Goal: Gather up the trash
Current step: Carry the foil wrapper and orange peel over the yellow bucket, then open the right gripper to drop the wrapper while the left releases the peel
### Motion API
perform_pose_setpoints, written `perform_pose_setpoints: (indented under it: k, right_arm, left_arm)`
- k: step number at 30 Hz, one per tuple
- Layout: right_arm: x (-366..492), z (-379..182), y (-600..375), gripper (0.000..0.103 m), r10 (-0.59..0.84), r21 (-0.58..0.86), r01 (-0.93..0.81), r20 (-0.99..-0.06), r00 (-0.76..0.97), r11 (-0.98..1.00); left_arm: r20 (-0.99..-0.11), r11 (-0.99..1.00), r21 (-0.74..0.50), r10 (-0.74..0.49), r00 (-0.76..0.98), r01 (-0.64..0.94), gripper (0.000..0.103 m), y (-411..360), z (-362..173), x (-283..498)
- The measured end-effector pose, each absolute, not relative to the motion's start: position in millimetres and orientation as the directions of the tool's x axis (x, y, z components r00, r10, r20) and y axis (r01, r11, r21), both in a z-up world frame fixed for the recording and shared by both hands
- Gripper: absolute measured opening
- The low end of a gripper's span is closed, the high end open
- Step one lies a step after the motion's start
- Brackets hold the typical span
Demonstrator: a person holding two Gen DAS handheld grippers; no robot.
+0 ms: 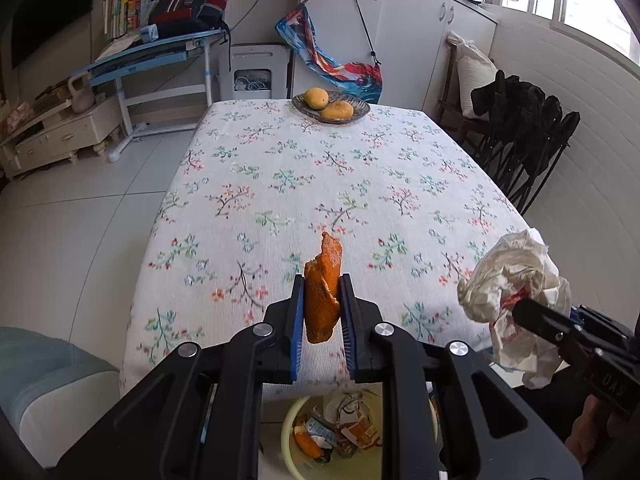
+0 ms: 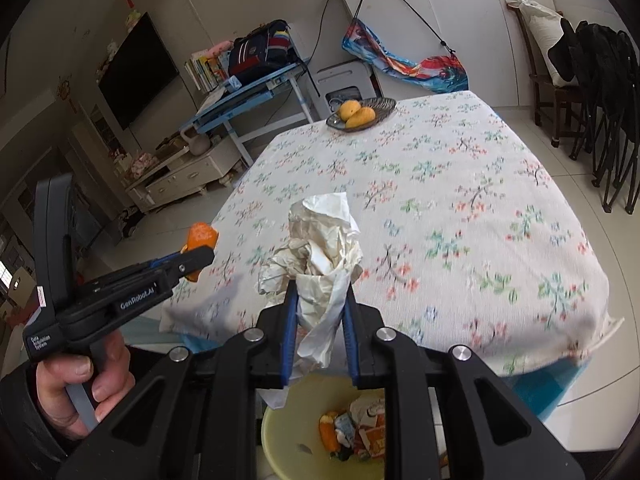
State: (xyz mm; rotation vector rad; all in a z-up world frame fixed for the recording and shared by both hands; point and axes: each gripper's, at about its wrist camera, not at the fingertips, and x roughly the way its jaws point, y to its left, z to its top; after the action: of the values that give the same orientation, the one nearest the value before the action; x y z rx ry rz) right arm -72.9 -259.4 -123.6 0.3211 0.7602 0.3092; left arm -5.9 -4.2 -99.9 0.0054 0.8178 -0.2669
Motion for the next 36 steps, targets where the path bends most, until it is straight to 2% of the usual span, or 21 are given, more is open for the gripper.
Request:
perform_pose_setpoints:
  k: [15, 28, 32, 36]
  right_arm:
    - [-101.3, -133.9, -247.4, 0.021, 0.401, 0.384, -0.176, -0.655, 0.640, 0.907]
    - [-108.4, -173.3, -214.6, 0.022, 0.398, 0.331, -0.224, -0.797, 0.454, 0.917]
    - [-108.3, -183.1, -210.8, 0.025, 0.385, 0.320, -0.222, -0.827, 0.410, 0.921]
    - [-109.4, -186.8, -209.8, 0.039, 0.377, 0.317, -0.211, -0.838, 0.395, 0.925]
  left_arm:
    - [-0.720, 0.963, -0.112, -0.248, 0.648, 0.244, 0.016, 0.6, -103.4, -40.4]
    - [-0.721, 0.960, -0.121, -0.259, 0.642, 0.251, 0.016, 0.9, -105.9, -53.1]
    - [-0.721, 0.959, -0.124, -0.263, 0.641, 0.254, 0.016, 1.3, -106.8, -55.0]
    - [-0.722, 0.959, -0.124, -0.264, 0.640, 0.255, 0.016, 1.0, -107.0, -55.4]
